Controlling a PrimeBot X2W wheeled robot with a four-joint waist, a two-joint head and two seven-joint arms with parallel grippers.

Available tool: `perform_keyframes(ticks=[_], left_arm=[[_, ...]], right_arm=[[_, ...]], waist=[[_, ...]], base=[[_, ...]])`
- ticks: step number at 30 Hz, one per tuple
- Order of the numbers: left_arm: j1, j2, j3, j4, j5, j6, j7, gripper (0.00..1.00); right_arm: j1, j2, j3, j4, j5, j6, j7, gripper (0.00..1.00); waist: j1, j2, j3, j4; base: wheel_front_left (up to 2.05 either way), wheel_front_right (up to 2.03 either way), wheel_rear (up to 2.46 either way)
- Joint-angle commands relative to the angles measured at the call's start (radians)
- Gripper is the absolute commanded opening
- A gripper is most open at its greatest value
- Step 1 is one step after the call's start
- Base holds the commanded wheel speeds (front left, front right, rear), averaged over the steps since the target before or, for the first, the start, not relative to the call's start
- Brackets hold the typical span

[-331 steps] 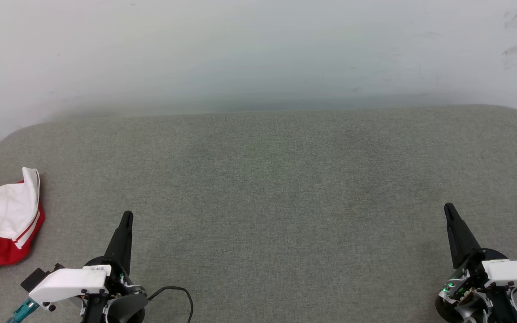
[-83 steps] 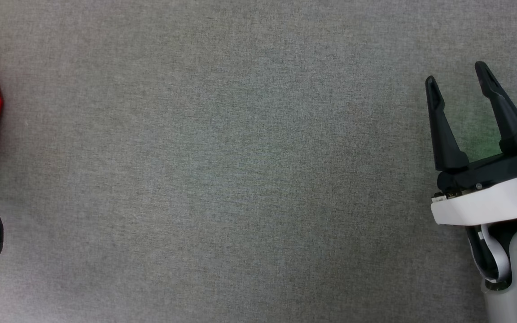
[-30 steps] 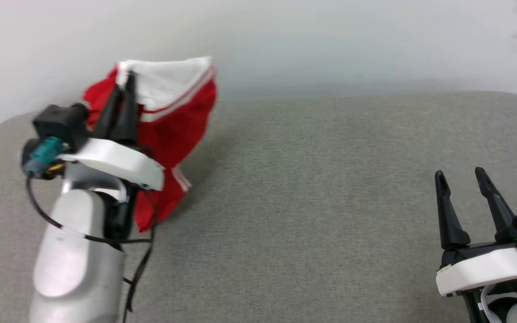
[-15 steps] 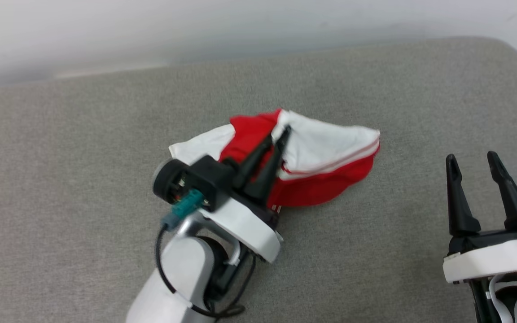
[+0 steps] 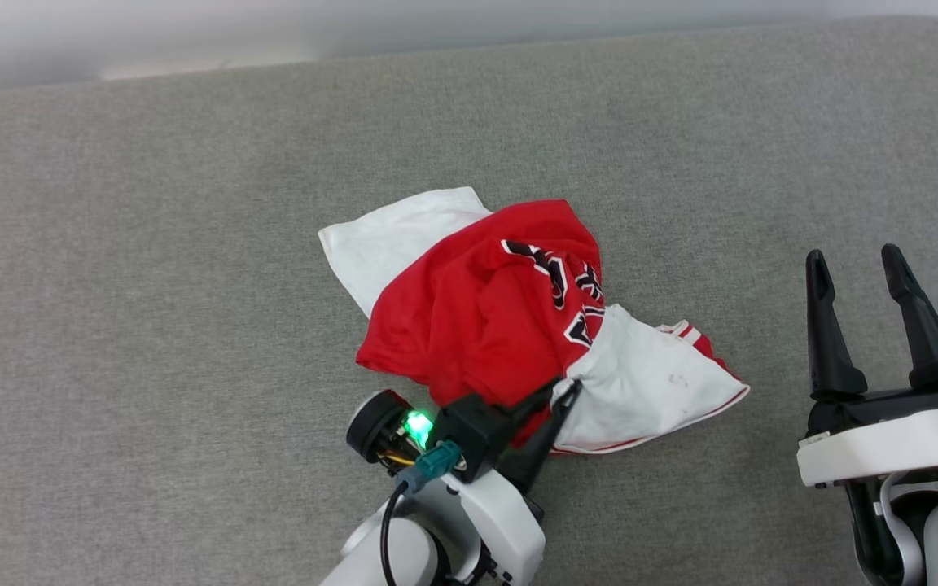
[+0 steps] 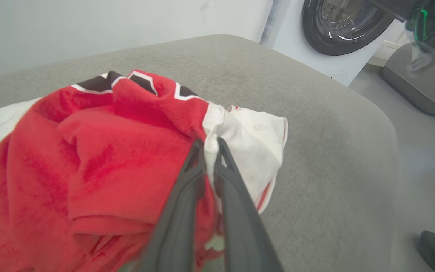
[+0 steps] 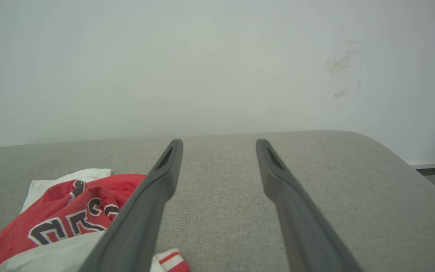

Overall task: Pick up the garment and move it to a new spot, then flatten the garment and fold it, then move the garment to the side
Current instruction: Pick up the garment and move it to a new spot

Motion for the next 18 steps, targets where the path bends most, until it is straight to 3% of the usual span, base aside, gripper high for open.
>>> perform_keyframes(ticks=[1,2,9,18], left_arm=[[0.01,-0.005,-0.01,0.002,-0.005,-0.001,-0.017,0.84],[0.012,-0.008,-0.016,0.003,-0.009,-0.001,-0.027,1.0],[0.01,-0.025,-0.001,-0.006,-0.034,0.021,-0.13,1.0],[0.049,-0.004,0.133,-0.008,-0.032,0.144,-0.184,1.0]], right_arm=[[-0.004,0.002,0.0,0.005,-0.001,0.0,-0.003,1.0],[-0.001,0.002,0.0,0.007,-0.001,0.0,-0.001,1.0],[0.036,0.002,0.002,0.012,-0.016,0.0,0.017,1.0],[0.121,0.002,0.014,0.006,-0.014,0.0,0.056,1.0]], waist=[[-0.0002,-0.0001,-0.018,0.008],[-0.0002,-0.0001,-0.028,0.011],[-0.0002,-0.0001,-0.114,0.027],[-0.0002,-0.0001,-0.206,0.036]], base=[[0.0,0.0,0.0],[0.0,0.0,0.0],[0.0,0.0,0.0],[0.0,0.0,0.0]])
